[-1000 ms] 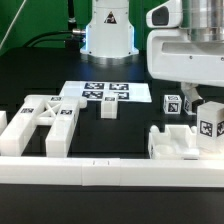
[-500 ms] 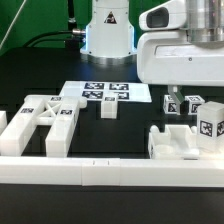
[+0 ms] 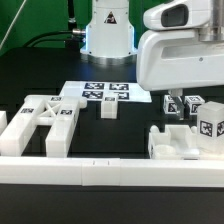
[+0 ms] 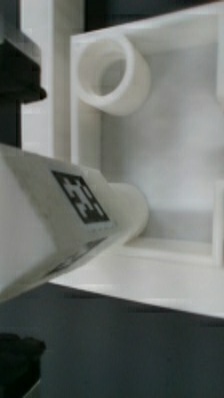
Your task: Assemble chair
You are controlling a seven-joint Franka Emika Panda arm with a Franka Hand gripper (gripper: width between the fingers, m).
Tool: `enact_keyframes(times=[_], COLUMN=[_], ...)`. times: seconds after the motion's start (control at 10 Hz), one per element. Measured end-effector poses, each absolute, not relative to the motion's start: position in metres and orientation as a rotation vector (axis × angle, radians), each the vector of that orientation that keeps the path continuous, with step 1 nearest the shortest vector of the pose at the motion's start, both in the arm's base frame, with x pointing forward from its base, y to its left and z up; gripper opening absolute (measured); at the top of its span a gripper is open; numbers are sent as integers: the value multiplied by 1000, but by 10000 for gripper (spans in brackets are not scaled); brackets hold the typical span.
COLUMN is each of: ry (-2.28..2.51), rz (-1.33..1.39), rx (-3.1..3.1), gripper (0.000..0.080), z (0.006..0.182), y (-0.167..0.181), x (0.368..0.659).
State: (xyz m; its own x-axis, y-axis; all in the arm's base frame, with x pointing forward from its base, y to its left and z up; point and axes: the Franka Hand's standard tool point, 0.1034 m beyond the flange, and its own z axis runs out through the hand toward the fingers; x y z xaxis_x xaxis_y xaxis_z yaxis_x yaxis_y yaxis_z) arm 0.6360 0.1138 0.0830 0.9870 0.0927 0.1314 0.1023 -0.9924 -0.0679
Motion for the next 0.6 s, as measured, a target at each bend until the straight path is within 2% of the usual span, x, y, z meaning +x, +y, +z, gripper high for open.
enact_keyframes(times=[0.4,0.6], ry=[-614,-660], rz=[-210,-207], rx=[-3042,-3033], gripper=[649,649], z=[82,81], y=[113,113], x=[635,634])
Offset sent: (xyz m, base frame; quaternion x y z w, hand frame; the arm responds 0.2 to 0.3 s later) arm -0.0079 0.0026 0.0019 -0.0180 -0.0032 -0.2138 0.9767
